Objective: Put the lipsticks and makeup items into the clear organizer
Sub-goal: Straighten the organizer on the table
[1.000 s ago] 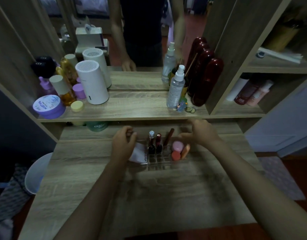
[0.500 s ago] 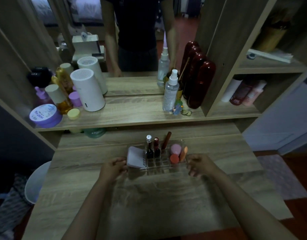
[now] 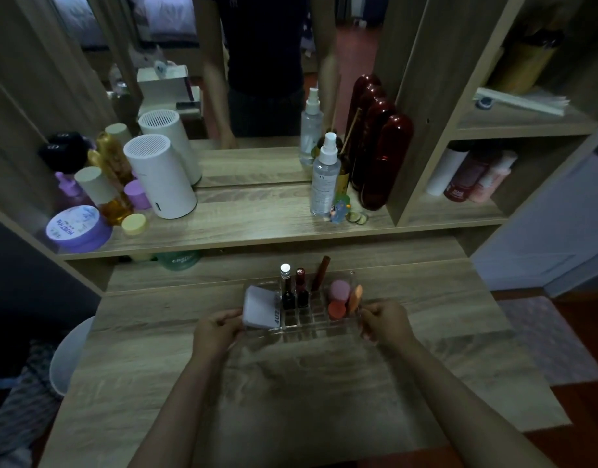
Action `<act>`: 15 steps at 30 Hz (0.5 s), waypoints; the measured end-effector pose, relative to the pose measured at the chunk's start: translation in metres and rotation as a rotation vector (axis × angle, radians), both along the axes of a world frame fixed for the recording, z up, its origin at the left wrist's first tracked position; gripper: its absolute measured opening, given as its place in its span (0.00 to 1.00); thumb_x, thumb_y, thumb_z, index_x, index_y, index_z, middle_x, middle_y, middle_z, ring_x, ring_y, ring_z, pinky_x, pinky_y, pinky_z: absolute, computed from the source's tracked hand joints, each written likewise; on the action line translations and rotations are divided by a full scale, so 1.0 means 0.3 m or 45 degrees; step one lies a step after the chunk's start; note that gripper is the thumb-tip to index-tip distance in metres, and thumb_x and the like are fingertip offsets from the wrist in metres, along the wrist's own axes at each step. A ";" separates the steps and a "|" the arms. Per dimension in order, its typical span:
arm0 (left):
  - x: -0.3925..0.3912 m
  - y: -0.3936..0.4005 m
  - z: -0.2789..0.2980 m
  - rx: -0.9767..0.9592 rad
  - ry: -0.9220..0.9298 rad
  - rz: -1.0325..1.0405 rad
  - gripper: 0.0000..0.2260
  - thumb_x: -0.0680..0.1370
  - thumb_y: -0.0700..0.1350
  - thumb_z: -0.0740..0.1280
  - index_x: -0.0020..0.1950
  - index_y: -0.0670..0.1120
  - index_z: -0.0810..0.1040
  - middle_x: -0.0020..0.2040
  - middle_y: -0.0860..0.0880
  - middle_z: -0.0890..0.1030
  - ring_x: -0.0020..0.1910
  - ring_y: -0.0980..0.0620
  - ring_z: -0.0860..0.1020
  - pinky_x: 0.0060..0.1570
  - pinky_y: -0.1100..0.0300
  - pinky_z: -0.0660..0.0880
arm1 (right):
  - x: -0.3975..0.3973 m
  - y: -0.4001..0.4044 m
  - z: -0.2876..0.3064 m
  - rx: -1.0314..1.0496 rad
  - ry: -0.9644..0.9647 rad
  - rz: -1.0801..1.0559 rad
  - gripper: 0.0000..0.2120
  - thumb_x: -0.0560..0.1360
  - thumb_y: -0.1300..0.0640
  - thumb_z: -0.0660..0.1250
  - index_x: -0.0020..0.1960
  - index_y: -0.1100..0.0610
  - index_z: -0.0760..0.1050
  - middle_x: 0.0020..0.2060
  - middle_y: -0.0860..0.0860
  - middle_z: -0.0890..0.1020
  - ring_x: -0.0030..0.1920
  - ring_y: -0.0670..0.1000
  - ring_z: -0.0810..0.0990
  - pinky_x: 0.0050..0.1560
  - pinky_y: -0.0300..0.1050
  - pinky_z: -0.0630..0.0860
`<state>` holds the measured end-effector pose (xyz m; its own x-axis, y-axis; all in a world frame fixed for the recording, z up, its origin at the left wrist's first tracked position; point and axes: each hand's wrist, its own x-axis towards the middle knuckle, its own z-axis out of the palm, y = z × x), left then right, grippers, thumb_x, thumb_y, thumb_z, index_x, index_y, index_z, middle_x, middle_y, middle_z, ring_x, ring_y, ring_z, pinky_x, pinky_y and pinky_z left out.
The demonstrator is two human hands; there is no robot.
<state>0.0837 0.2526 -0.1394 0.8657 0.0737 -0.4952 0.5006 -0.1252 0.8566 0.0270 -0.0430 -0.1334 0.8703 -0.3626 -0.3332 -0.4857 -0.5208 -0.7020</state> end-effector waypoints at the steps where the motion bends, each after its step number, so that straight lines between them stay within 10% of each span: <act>1: -0.002 -0.008 0.003 -0.004 0.005 0.006 0.12 0.70 0.33 0.70 0.52 0.36 0.83 0.45 0.37 0.84 0.40 0.47 0.80 0.47 0.49 0.78 | -0.001 -0.004 0.001 -0.023 -0.015 0.012 0.13 0.76 0.63 0.64 0.39 0.68 0.83 0.31 0.65 0.84 0.25 0.51 0.75 0.34 0.46 0.74; 15: -0.029 -0.268 0.010 -0.054 0.043 -0.022 0.12 0.72 0.31 0.68 0.55 0.35 0.80 0.40 0.41 0.82 0.34 0.50 0.78 0.30 0.67 0.78 | -0.049 -0.241 0.049 -0.192 -0.001 0.004 0.13 0.75 0.65 0.64 0.35 0.64 0.84 0.30 0.61 0.85 0.22 0.42 0.75 0.33 0.36 0.73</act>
<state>0.0751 0.1722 -0.1364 0.8492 0.0372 -0.5267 0.5277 -0.0976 0.8438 0.0124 -0.1152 -0.1187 0.8718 -0.4056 -0.2745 -0.4834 -0.6223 -0.6157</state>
